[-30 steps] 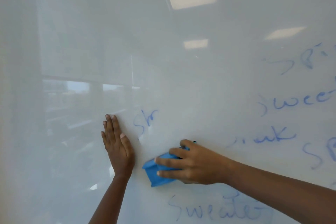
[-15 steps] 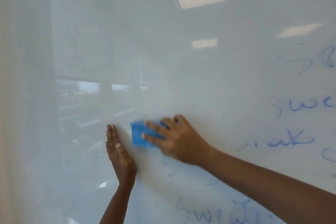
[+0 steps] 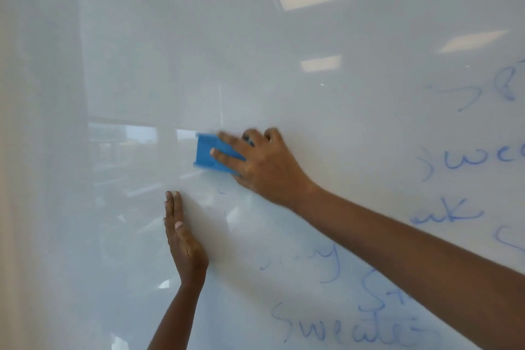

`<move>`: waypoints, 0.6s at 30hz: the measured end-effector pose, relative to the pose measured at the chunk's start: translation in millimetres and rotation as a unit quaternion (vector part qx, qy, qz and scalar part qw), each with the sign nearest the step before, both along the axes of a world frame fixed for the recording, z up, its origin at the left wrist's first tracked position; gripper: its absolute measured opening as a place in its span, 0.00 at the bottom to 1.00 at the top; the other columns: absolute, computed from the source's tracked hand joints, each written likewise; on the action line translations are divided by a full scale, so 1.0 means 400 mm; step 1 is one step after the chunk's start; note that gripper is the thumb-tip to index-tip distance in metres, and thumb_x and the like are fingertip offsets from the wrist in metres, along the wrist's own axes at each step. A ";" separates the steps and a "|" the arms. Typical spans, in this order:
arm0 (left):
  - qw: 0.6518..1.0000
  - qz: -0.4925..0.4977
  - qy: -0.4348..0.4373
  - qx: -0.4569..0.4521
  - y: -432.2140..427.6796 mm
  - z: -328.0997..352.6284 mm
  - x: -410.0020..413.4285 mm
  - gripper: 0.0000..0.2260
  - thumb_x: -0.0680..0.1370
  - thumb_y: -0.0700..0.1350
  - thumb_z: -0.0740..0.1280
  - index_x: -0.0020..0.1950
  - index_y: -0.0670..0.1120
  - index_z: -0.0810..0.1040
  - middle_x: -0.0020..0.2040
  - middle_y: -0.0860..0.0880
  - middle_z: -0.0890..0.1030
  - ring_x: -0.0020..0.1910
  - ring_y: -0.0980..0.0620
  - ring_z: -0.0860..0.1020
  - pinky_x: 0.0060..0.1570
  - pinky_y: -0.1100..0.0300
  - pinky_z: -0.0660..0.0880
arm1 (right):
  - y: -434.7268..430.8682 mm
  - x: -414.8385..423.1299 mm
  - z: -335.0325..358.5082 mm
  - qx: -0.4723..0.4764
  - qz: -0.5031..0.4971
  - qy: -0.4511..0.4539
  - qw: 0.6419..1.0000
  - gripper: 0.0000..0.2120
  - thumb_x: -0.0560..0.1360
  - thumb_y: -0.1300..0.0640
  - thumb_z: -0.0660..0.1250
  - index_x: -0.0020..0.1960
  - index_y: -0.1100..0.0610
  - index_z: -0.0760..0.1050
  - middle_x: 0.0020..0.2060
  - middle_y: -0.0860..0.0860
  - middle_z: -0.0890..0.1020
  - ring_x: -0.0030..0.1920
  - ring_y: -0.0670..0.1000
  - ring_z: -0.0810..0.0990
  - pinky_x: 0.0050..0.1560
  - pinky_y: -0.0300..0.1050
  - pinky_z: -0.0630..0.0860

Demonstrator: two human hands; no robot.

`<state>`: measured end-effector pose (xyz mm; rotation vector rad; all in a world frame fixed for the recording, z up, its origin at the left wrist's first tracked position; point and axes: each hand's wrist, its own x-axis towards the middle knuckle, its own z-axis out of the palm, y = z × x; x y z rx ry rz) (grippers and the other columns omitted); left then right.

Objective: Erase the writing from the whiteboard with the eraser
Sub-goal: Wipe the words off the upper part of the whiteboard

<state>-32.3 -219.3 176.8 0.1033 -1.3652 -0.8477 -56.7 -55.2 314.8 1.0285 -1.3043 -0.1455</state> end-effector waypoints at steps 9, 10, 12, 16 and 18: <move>0.996 0.026 -0.049 -0.068 0.007 0.013 0.027 0.26 0.78 0.52 0.41 0.72 0.43 0.59 0.73 0.48 0.58 0.73 0.50 0.54 0.70 0.57 0.51 | 0.188 -0.039 -0.281 0.276 0.011 0.009 0.961 0.14 0.74 0.53 0.63 0.58 0.43 0.76 0.60 0.44 0.79 0.47 0.47 0.80 0.42 0.39 0.75; 0.992 0.042 -0.065 -0.097 0.018 0.020 0.025 0.25 0.78 0.51 0.41 0.72 0.43 0.57 0.73 0.47 0.57 0.73 0.50 0.53 0.71 0.54 0.50 | 0.214 -0.043 -0.241 0.242 0.028 0.008 0.970 0.13 0.74 0.54 0.63 0.57 0.44 0.78 0.59 0.45 0.80 0.47 0.48 0.81 0.42 0.39 0.76; 0.986 0.058 -0.086 -0.129 0.043 0.038 0.017 0.24 0.78 0.49 0.42 0.72 0.43 0.54 0.74 0.47 0.55 0.73 0.49 0.52 0.72 0.54 0.48 | 0.262 -0.044 -0.132 0.144 0.034 0.011 0.989 0.14 0.75 0.55 0.60 0.56 0.47 0.80 0.57 0.49 0.81 0.45 0.50 0.83 0.41 0.40 0.75; 0.978 0.070 -0.108 -0.166 0.094 0.076 0.003 0.23 0.78 0.48 0.43 0.72 0.44 0.51 0.74 0.47 0.53 0.73 0.50 0.51 0.71 0.58 0.44 | 0.327 -0.040 0.018 -0.101 0.001 -0.041 0.994 0.18 0.73 0.51 0.61 0.62 0.52 0.76 0.61 0.54 0.78 0.46 0.58 0.81 0.45 0.49 0.70; 0.971 0.074 -0.120 -0.195 0.109 0.087 -0.003 0.23 0.78 0.47 0.43 0.73 0.44 0.50 0.74 0.47 0.52 0.74 0.50 0.50 0.71 0.58 0.43 | 0.308 -0.035 -0.011 -0.178 0.007 -0.054 0.983 0.19 0.73 0.52 0.62 0.63 0.52 0.75 0.61 0.55 0.78 0.47 0.59 0.79 0.44 0.51 0.73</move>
